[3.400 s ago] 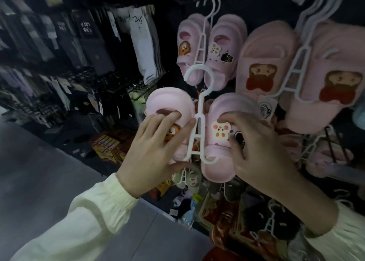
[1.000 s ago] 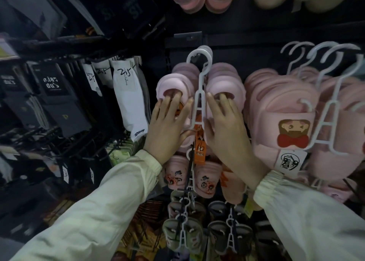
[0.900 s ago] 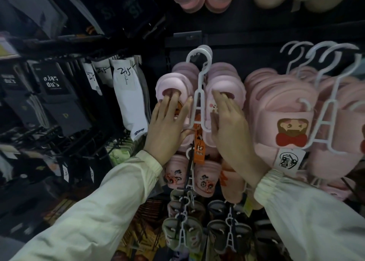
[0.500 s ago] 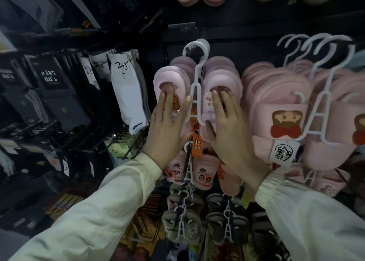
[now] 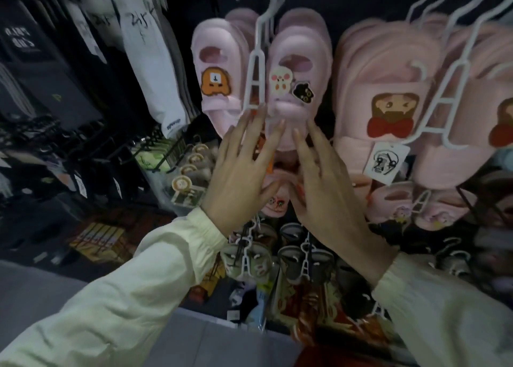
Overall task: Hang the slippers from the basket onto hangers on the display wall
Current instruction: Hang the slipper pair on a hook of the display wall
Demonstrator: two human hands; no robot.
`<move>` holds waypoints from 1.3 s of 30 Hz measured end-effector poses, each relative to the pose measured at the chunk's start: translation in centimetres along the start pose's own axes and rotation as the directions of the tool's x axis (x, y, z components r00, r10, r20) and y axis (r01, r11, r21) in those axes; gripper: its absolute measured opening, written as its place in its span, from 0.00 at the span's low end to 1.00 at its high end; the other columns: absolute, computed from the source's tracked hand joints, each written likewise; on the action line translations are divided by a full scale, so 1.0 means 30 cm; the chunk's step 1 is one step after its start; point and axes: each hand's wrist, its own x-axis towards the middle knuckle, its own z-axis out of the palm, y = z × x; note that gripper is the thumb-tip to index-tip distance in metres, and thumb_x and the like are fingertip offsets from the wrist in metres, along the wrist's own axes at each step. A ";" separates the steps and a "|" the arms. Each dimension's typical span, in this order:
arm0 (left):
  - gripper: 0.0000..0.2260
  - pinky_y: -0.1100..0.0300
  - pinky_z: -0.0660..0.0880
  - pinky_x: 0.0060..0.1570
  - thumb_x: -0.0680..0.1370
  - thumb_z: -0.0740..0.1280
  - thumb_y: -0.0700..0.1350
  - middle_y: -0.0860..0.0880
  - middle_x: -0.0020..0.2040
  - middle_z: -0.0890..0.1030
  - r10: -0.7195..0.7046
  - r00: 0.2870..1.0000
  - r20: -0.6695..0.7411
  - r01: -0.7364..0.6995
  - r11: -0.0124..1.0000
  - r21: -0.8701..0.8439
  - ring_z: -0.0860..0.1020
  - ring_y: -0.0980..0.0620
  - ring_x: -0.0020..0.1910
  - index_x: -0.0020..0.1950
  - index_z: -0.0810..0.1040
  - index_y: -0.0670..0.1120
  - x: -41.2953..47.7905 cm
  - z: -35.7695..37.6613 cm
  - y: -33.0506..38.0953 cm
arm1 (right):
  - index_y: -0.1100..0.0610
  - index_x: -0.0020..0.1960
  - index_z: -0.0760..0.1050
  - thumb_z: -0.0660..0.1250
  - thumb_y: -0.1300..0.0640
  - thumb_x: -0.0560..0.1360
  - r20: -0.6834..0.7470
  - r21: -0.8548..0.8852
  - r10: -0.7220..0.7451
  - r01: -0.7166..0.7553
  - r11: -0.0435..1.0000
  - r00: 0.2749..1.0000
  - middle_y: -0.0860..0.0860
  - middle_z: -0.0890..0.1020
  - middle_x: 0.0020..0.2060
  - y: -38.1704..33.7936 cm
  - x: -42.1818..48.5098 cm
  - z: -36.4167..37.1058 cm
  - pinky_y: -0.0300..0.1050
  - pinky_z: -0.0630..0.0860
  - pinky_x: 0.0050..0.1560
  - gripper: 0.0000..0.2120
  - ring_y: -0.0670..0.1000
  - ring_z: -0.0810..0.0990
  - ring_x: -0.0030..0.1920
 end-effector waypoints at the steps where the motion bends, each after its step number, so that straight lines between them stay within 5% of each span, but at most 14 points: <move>1: 0.40 0.40 0.57 0.74 0.77 0.70 0.56 0.39 0.81 0.52 0.017 1.000 0.007 -0.016 1.000 -0.021 0.52 0.38 0.80 0.81 0.54 0.44 -0.013 0.005 0.023 | 0.64 0.80 0.52 0.64 0.56 0.79 0.011 0.001 0.000 0.000 1.000 1.000 0.62 0.53 0.79 0.006 -0.032 -0.005 0.60 0.64 0.73 0.35 0.61 0.56 0.79; 12: 0.34 0.42 0.62 0.73 0.78 0.70 0.50 0.42 0.80 0.58 0.180 0.976 0.123 -0.151 0.965 -0.214 0.56 0.42 0.79 0.80 0.60 0.43 -0.171 0.088 0.430 | 0.67 0.77 0.59 0.71 0.59 0.76 0.143 0.011 -0.001 0.000 1.000 0.990 0.65 0.60 0.76 0.166 -0.438 -0.116 0.57 0.62 0.75 0.35 0.64 0.63 0.75; 28: 0.34 0.43 0.65 0.72 0.80 0.68 0.53 0.46 0.81 0.56 -0.012 0.915 0.403 0.154 0.934 -0.321 0.59 0.43 0.78 0.81 0.56 0.48 -0.502 0.285 1.151 | 0.61 0.81 0.49 0.70 0.58 0.75 0.540 0.129 0.002 -0.086 0.988 0.841 0.60 0.51 0.80 0.533 -1.139 -0.287 0.58 0.64 0.74 0.42 0.60 0.56 0.78; 31: 0.36 0.42 0.67 0.70 0.79 0.70 0.51 0.47 0.81 0.57 -0.064 0.866 0.495 0.248 0.916 -0.315 0.61 0.43 0.77 0.81 0.55 0.49 -0.584 0.352 1.234 | 0.56 0.81 0.41 0.71 0.54 0.75 0.642 0.132 0.006 -0.118 0.984 0.767 0.57 0.46 0.81 0.591 -1.255 -0.289 0.56 0.61 0.75 0.48 0.58 0.52 0.79; 35: 0.38 0.43 0.69 0.69 0.77 0.72 0.48 0.45 0.80 0.60 -0.137 0.784 0.606 0.374 0.883 -0.284 0.64 0.42 0.75 0.81 0.55 0.50 -0.714 0.427 1.300 | 0.57 0.81 0.45 0.65 0.48 0.76 0.734 0.111 0.052 -0.195 0.974 0.678 0.58 0.50 0.80 0.659 -1.375 -0.263 0.57 0.62 0.75 0.43 0.59 0.53 0.79; 39: 0.37 0.44 0.72 0.65 0.75 0.73 0.47 0.42 0.78 0.64 -0.193 0.678 0.709 0.484 0.843 -0.234 0.69 0.40 0.72 0.80 0.59 0.47 -0.871 0.514 1.334 | 0.58 0.81 0.49 0.68 0.55 0.75 0.789 0.072 0.076 -0.215 0.974 0.609 0.60 0.55 0.79 0.733 -1.509 -0.168 0.59 0.65 0.72 0.41 0.60 0.57 0.78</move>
